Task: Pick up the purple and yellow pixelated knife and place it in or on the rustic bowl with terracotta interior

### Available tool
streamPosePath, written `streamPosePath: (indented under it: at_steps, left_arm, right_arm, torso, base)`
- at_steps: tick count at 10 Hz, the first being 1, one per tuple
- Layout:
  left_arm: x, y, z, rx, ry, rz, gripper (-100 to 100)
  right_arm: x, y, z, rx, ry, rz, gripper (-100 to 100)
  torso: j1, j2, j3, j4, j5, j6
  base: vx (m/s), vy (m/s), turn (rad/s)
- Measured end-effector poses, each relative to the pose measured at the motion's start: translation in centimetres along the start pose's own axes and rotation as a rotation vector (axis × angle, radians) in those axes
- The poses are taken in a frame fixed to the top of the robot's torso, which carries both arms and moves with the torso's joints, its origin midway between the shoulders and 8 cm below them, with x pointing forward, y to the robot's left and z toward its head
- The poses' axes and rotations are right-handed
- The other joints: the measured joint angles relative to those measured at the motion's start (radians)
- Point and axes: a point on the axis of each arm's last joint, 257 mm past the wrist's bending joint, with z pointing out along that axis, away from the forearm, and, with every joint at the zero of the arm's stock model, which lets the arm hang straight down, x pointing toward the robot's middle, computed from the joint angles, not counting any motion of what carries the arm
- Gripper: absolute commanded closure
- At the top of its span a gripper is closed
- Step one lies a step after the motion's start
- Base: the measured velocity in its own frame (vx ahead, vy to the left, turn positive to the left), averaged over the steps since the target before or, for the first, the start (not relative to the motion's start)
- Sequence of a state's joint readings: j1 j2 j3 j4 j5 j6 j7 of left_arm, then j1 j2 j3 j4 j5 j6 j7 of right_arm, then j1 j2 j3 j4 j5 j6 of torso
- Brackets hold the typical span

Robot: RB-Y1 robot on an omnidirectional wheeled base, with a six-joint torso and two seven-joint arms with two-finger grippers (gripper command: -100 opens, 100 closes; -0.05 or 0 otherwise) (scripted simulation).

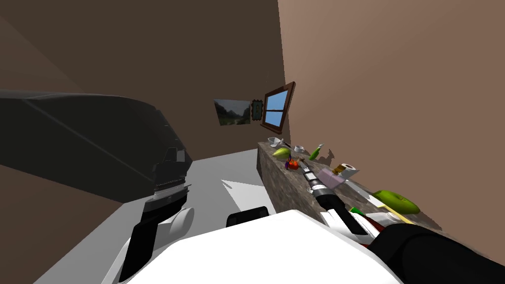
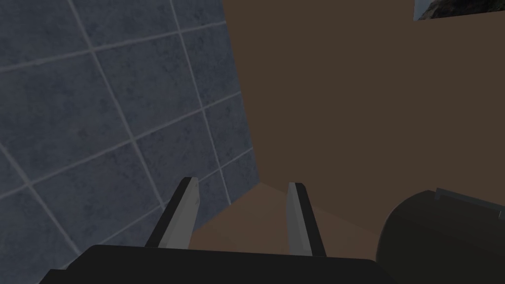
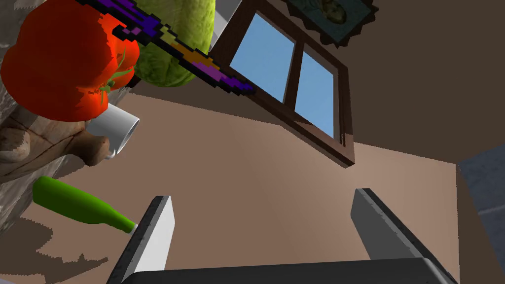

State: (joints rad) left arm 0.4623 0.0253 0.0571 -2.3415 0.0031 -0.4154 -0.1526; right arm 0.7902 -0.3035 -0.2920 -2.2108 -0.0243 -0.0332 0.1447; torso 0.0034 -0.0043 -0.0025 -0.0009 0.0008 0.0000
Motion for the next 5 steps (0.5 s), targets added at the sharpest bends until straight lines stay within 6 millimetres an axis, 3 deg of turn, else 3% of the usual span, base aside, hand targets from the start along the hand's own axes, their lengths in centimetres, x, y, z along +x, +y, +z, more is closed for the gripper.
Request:
streamPosePath:
  at_steps: [5]
  left_arm:
    - [0.0, 0.0, 0.0, 0.0, 0.0, 0.0, 0]
  right_arm:
    - [-2.3, -6.3, -2.3, 0.2, 0.036, -0.12, -100]
  torso:
    - [0.001, -0.001, 0.0, 0.0, 0.0, 0.0]
  base:
    - [0.066, 0.061, -0.023]
